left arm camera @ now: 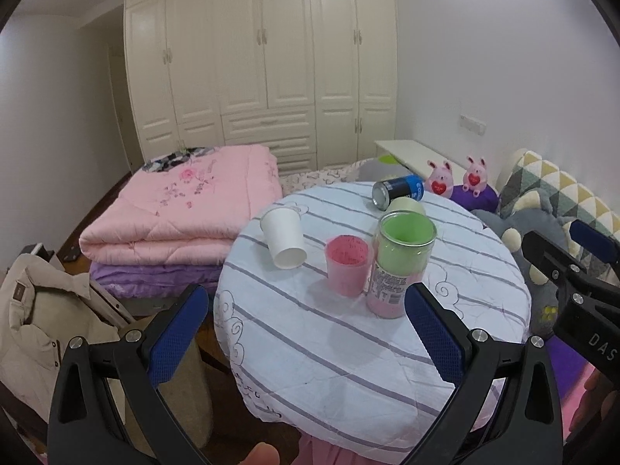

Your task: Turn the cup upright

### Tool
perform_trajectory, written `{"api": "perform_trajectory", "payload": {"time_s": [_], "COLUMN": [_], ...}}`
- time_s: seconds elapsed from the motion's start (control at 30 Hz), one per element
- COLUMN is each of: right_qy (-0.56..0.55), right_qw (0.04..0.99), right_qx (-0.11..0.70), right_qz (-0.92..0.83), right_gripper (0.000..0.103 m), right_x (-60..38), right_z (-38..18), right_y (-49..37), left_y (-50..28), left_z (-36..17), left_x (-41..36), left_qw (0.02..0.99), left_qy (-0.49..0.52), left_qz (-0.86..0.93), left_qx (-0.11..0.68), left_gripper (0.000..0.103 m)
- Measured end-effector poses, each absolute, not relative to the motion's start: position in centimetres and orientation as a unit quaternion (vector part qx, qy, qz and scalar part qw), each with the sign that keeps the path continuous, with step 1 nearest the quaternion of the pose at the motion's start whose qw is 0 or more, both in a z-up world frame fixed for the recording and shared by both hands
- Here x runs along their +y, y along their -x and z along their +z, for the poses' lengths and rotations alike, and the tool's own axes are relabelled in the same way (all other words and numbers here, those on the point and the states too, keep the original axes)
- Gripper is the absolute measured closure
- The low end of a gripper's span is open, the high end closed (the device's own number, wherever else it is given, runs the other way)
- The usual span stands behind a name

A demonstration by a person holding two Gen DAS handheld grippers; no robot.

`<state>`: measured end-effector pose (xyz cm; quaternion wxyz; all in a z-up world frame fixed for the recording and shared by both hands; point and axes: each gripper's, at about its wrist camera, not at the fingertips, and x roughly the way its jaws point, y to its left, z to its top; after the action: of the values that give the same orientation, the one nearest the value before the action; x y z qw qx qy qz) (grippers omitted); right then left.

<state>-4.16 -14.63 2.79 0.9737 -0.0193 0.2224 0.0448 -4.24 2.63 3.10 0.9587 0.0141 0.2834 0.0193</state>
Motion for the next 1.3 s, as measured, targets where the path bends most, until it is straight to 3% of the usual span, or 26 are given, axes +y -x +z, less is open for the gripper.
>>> {"api": "perform_trajectory", "payload": {"time_s": [1.3], "right_qy": [0.017], "right_qw": [0.979], "right_qx": [0.195], "right_qz": [0.051], "right_gripper": [0.019], "right_x": [-15.0], "right_z": [4.0], "right_y": [6.2], "left_y": [6.2], "left_z": [4.6], "left_x": [0.9], "left_qw": [0.966], "left_qy": [-0.031], "left_qz": [0.008], "left_qx": [0.258], "left_gripper": [0.0]}}
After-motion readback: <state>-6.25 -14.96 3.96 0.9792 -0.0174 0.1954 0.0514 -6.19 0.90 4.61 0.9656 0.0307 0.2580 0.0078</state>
